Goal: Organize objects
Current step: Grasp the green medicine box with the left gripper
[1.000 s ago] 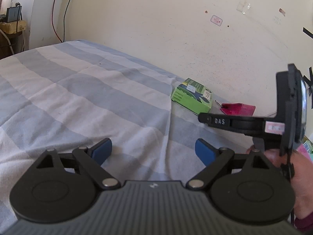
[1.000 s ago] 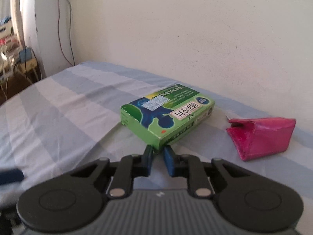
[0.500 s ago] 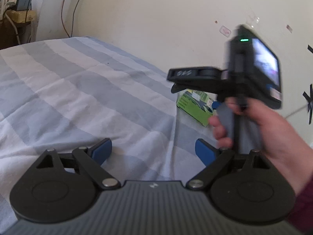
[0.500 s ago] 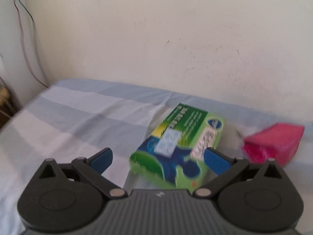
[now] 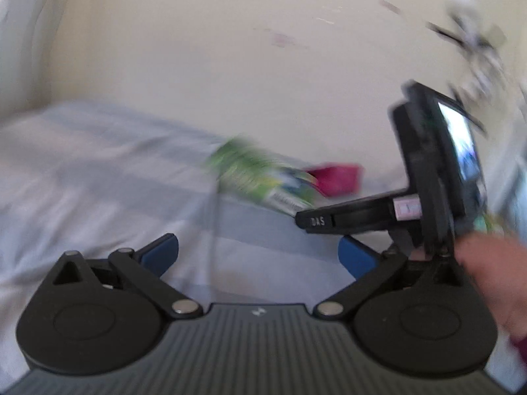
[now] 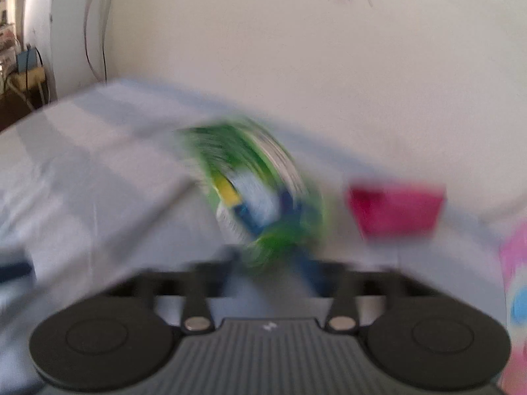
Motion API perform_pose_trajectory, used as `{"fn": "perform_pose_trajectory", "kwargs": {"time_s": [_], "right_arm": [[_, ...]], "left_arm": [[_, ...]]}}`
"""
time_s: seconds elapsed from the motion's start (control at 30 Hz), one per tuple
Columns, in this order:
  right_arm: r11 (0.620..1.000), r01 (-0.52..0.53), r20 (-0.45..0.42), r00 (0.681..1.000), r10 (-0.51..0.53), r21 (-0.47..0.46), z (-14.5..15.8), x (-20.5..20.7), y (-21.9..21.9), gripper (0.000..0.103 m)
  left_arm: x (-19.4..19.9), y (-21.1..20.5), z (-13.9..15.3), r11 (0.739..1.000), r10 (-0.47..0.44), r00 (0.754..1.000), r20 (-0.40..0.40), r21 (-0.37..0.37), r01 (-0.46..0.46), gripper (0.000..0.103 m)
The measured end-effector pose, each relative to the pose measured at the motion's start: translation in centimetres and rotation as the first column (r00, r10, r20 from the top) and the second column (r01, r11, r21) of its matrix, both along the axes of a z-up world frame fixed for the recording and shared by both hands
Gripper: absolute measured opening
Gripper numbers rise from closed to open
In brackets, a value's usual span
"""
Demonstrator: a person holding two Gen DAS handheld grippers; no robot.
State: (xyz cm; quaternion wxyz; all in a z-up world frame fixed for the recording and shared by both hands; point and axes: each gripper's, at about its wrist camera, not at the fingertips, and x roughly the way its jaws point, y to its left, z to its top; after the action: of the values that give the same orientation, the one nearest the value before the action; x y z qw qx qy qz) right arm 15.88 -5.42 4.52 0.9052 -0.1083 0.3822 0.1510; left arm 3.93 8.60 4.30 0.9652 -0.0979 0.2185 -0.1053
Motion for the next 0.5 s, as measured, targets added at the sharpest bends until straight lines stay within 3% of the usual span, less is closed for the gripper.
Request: {"fn": "perform_pose_trajectory", "kwargs": {"time_s": [0.13,0.2,0.33,0.43,0.5], "right_arm": [[0.999,0.000,-0.003,1.000,0.000,0.047,0.3,-2.7,-3.8,0.015],[0.997,-0.024,0.012,1.000,0.024,0.069,0.5,-3.6,-5.3,0.023],[0.988,-0.056,0.060,0.997,0.048,0.144,1.2,-3.9,-6.7,0.044],[0.984,-0.100,0.098,0.991,0.086,0.149,1.5,-3.6,-6.4,0.057],[0.981,-0.120,0.100,0.989,0.105,0.153,1.0,-2.6,-5.8,0.058]], "left_arm": [[-1.5,-1.8,0.3,0.992,-0.119,0.992,0.051,0.043,0.117,0.103],[-1.5,-1.3,0.5,0.996,-0.093,0.994,0.066,0.015,0.092,0.103],[1.3,2.4,1.1,0.987,0.019,0.998,-0.057,-0.159,-0.028,0.103],[3.8,4.3,2.1,0.979,0.129,0.985,-0.117,-0.141,-0.145,0.097],[5.8,5.0,2.5,0.979,0.153,0.980,-0.125,-0.114,-0.168,0.097]]}}
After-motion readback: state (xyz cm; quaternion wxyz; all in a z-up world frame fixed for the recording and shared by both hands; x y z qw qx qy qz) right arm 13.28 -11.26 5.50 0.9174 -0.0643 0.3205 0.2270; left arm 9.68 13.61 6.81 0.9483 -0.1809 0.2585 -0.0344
